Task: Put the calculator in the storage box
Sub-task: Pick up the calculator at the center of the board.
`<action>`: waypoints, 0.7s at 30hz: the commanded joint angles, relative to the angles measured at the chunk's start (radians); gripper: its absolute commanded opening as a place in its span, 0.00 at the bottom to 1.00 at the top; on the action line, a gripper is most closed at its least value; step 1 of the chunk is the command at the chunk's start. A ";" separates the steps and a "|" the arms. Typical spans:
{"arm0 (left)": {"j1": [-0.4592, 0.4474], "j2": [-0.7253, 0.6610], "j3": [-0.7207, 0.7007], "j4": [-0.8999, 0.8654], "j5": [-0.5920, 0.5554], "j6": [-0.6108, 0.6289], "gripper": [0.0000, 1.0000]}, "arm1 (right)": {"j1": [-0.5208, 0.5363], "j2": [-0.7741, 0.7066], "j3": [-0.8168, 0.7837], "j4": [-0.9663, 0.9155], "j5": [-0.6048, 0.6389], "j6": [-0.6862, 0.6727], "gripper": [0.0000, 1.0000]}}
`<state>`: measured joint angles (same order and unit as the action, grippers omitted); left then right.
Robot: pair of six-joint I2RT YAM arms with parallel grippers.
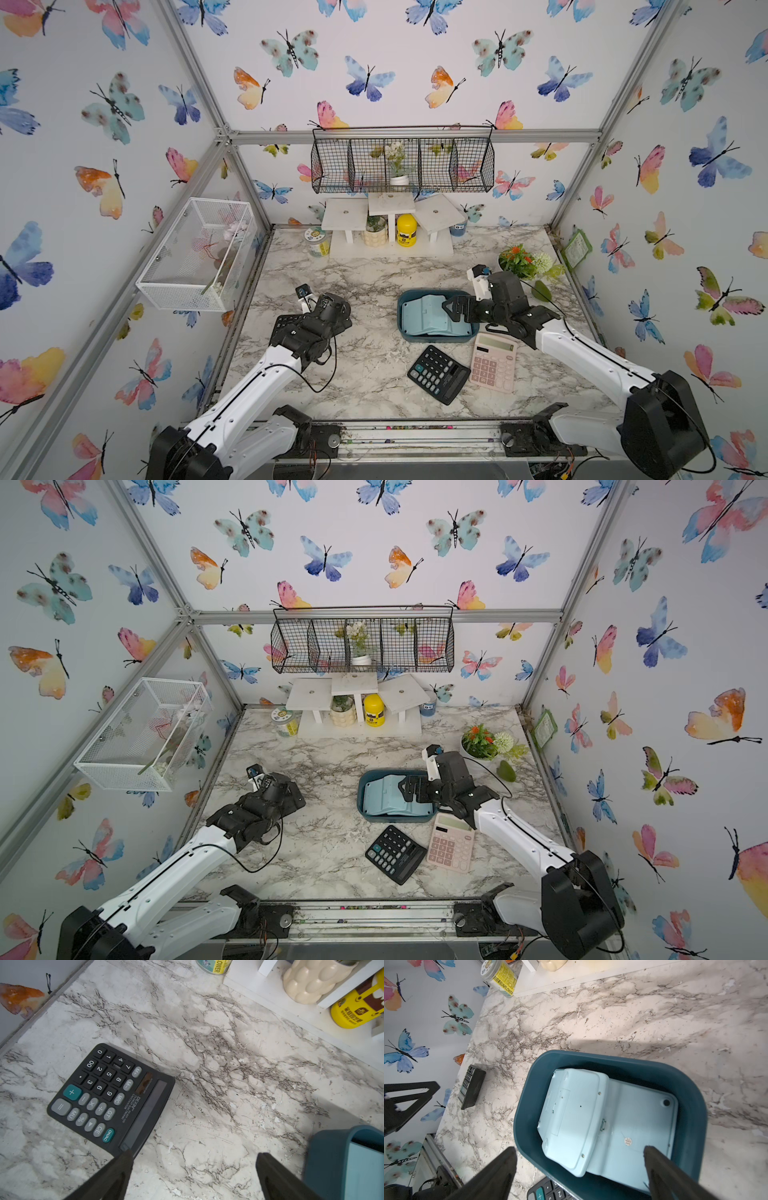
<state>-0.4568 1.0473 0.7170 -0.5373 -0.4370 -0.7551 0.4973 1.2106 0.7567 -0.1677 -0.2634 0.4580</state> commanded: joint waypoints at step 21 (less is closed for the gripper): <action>0.132 0.536 0.161 -0.057 -0.113 -0.019 0.78 | 0.003 -0.332 -0.117 0.003 0.055 -0.087 0.98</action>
<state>-0.3412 1.5387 0.8680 -0.5507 -0.5022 -0.7589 0.4973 0.9005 0.6521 -0.1638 -0.2363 0.3923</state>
